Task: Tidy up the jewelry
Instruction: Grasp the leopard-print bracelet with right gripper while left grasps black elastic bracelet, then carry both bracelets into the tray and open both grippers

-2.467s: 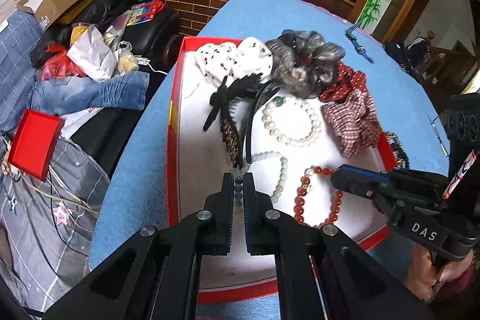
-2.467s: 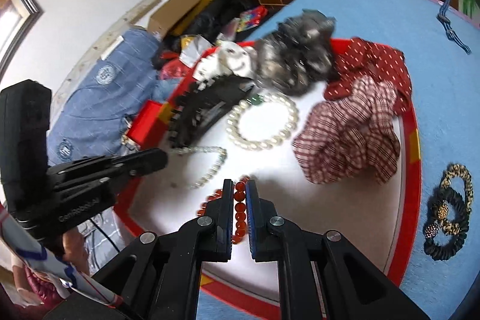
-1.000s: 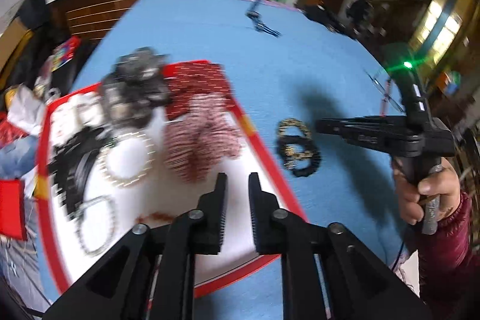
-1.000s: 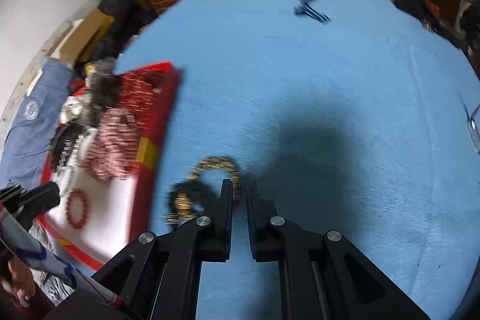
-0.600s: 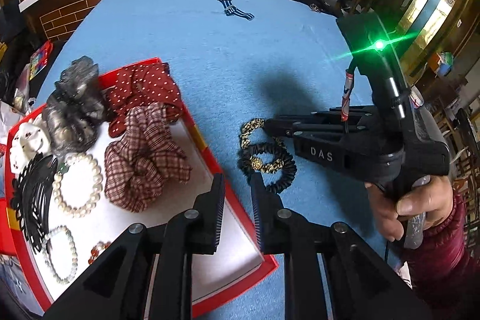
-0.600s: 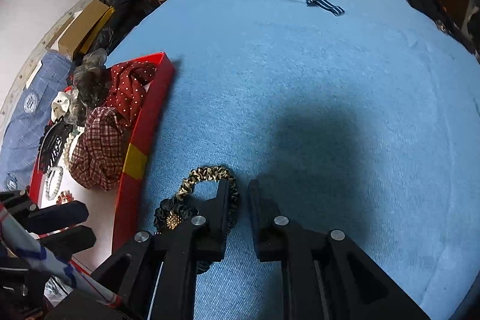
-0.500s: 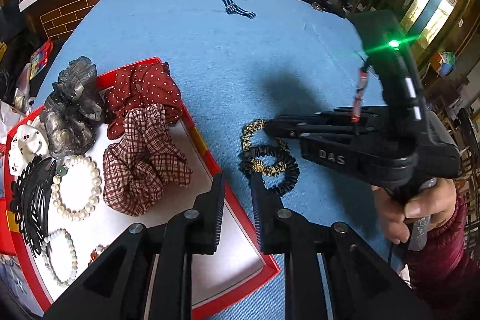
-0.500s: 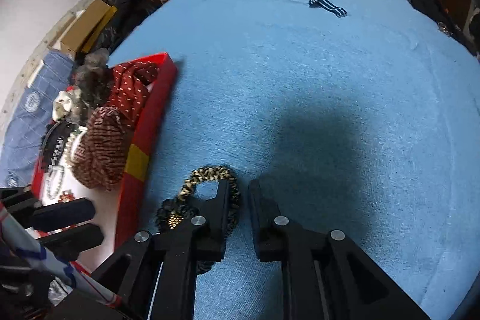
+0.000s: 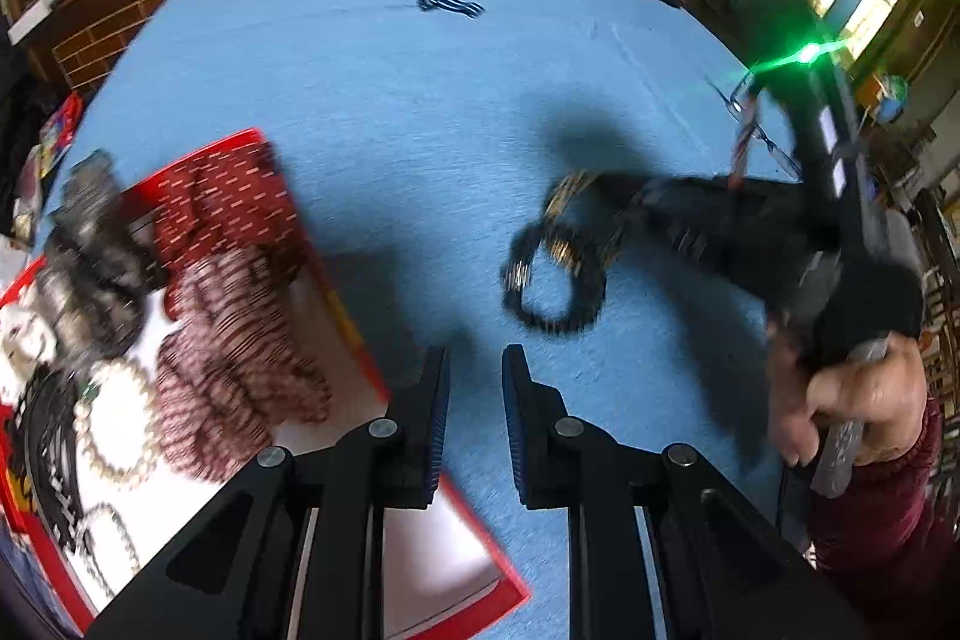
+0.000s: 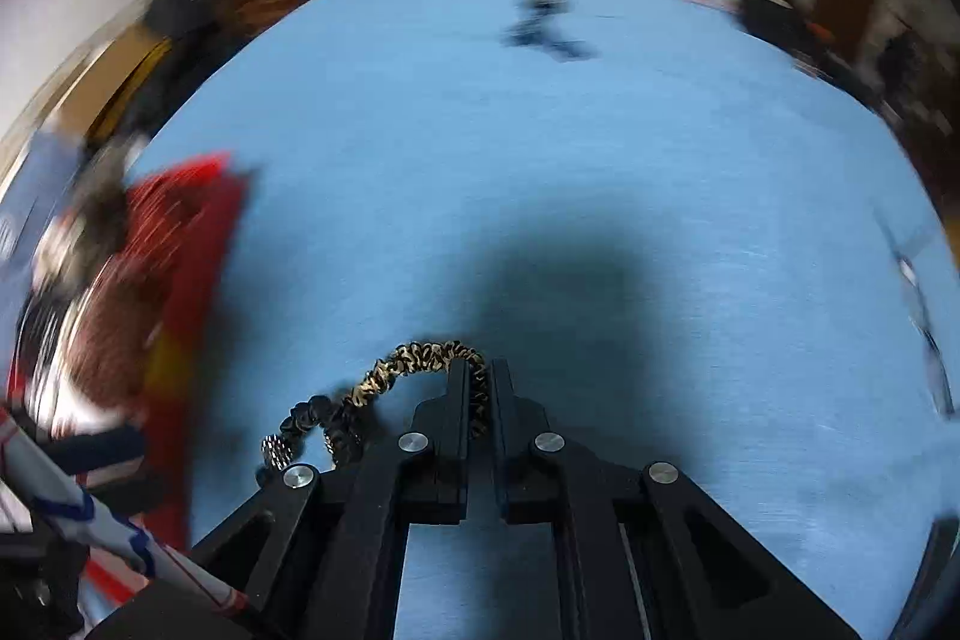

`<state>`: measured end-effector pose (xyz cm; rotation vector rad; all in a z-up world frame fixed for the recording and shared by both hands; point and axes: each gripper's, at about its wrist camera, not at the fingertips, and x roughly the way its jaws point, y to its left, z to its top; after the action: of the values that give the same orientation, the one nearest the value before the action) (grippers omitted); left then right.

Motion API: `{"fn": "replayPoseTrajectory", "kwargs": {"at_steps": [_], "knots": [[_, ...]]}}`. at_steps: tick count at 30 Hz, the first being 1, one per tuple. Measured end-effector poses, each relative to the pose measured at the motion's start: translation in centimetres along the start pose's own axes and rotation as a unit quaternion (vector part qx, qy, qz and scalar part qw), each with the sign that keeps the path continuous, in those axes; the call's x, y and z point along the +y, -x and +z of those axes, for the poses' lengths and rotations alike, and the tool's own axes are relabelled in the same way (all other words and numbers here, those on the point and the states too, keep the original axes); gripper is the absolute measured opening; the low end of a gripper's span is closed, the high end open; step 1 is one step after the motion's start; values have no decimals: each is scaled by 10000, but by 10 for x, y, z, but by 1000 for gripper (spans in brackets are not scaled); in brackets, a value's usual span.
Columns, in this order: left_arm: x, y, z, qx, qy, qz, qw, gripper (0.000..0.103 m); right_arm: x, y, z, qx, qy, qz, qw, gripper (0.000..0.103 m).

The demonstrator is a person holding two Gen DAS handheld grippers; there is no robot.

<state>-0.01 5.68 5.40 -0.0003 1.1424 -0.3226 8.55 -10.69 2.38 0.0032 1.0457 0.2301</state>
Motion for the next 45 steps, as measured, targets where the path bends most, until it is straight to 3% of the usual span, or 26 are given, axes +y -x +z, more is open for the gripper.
{"fn": "replayPoseTrajectory", "kwargs": {"at_steps": [3, 6, 9, 17, 25, 45], "knots": [[-8, -14, 15, 168, -27, -85, 9998, 17, -37, 9, 6, -145, -634, 78, 9979, 5], [-18, -29, 30, 310, -42, -199, 9993, 17, -58, 22, 7, -407, -976, -135, 9943, 5], [-25, -46, 45, 432, 62, -271, 9987, 16, -70, 29, 5, -474, -1175, -59, 9919, 5], [-36, -74, 64, 593, 155, -111, 9981, 16, -77, 30, 10, -509, -1197, 175, 9913, 6], [-39, -77, 67, 372, 201, 70, 9991, 13, -70, 38, 5, -609, -1076, 321, 9918, 6], [-38, 26, 40, -709, 78, 13, 9975, 13, -44, 79, -10, -1074, -859, 1158, 9837, 6]]}}
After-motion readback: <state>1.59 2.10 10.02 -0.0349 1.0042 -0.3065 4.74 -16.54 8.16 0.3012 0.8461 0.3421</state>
